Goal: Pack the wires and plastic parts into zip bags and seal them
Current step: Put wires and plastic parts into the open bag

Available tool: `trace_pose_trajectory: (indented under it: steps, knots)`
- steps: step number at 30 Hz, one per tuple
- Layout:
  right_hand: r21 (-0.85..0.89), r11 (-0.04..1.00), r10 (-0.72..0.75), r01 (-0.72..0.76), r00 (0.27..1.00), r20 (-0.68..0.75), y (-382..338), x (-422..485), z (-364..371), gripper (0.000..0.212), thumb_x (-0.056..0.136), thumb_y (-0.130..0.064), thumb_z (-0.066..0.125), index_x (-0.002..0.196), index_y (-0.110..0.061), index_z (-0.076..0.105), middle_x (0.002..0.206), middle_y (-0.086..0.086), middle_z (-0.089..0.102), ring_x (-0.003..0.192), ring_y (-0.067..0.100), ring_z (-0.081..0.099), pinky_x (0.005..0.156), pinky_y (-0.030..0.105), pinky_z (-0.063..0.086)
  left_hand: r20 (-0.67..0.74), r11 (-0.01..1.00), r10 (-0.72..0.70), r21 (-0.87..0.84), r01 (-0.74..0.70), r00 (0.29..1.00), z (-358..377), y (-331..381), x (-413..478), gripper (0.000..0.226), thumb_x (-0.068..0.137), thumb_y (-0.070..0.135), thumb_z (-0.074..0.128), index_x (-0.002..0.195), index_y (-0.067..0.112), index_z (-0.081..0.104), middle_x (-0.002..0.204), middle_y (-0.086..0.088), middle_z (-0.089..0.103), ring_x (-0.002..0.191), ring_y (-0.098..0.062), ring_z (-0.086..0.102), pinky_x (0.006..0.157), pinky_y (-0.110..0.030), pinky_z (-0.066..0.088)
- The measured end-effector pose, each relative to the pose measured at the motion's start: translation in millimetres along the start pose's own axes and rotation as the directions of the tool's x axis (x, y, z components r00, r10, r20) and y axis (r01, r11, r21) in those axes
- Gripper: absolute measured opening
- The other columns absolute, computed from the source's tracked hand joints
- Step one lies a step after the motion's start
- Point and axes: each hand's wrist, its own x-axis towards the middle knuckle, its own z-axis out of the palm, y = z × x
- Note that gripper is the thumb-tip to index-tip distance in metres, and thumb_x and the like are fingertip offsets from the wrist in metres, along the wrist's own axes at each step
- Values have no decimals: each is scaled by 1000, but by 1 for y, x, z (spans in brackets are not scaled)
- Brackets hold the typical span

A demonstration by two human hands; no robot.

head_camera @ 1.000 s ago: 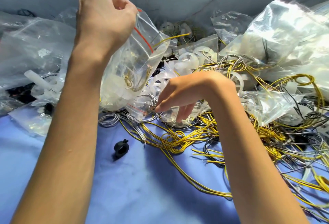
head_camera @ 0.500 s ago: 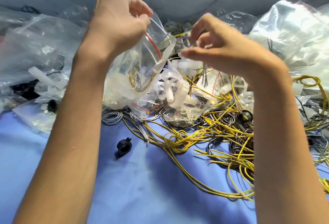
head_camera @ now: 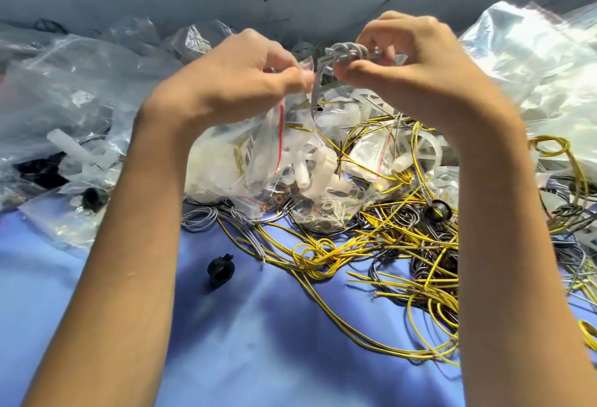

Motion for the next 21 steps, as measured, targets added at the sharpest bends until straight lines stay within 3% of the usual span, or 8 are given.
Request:
trace_pose_trajectory:
  steps: [2, 5, 8, 10, 14, 17, 19, 21]
  knots:
    - [-6, 1000, -16, 16, 1000, -12, -3, 1, 4, 18, 86, -29, 63, 88, -13, 71, 98, -6, 62, 94, 12, 49, 77, 18, 35, 46, 999, 37, 9, -38, 998, 2, 4, -2, 28, 75, 49, 54, 79, 27, 70, 81, -4, 66, 67, -9, 50, 68, -37, 44]
    - [129, 991, -15, 24, 997, -73, -11, 4, 10, 23, 81, -20, 62, 94, -6, 74, 97, -2, 70, 78, -1, 53, 72, 13, 41, 65, 997, 58, 46, -61, 996, 4, 9, -3, 18, 72, 44, 54, 79, 34, 67, 84, 1, 66, 72, -14, 54, 70, -32, 43]
    - [249, 968, 9, 18, 994, -106, -12, 6, 12, 38, 77, -21, 57, 83, 17, 57, 91, 35, 61, 80, 22, 69, 72, 35, 55, 59, 995, 81, 59, -85, 995, 2, 7, -4, 4, 77, 35, 63, 77, 38, 65, 82, 5, 65, 69, -13, 50, 69, -26, 41]
    - [358, 933, -3, 40, 995, -104, -11, 7, 12, 31, 80, -11, 54, 77, 18, 46, 87, 43, 53, 80, 30, 71, 68, 47, 58, 47, 994, 91, 59, -94, 995, 1, 5, -3, 11, 84, 26, 66, 79, 36, 65, 84, 3, 66, 68, -11, 49, 69, -26, 40]
    - [367, 930, 24, 25, 992, -128, -8, 8, 13, 30, 82, -14, 52, 85, 15, 47, 88, 29, 66, 80, 18, 71, 73, 49, 55, 34, 994, 84, 68, -86, 996, 1, 3, -2, 8, 87, 26, 64, 82, 32, 67, 82, 7, 64, 67, -8, 50, 68, -25, 39]
    - [296, 955, 10, 9, 998, -62, -6, 10, 13, 31, 85, -27, 56, 81, 3, 50, 100, 17, 69, 73, 11, 52, 67, 30, 40, 29, 993, 71, 97, -74, 997, 2, 3, -1, 9, 88, 29, 63, 87, 26, 71, 75, 11, 59, 64, -4, 49, 62, -20, 37]
    - [258, 966, 29, -29, 1000, 3, -3, 10, 13, 20, 92, -32, 57, 87, -13, 59, 128, 5, 61, 101, 7, 57, 88, 28, 45, 35, 992, 65, 105, -69, 997, 1, 3, -1, 9, 87, 30, 62, 85, 28, 70, 71, 11, 57, 60, 1, 50, 57, -14, 35]
    - [172, 984, 37, -39, 999, 14, -3, 9, 12, 23, 95, -36, 55, 84, -16, 57, 152, -2, 37, 130, -2, 40, 104, 19, 32, 39, 992, 60, 104, -64, 997, 2, 3, 0, 10, 88, 32, 62, 83, 29, 70, 70, 10, 57, 60, 0, 50, 57, -16, 36]
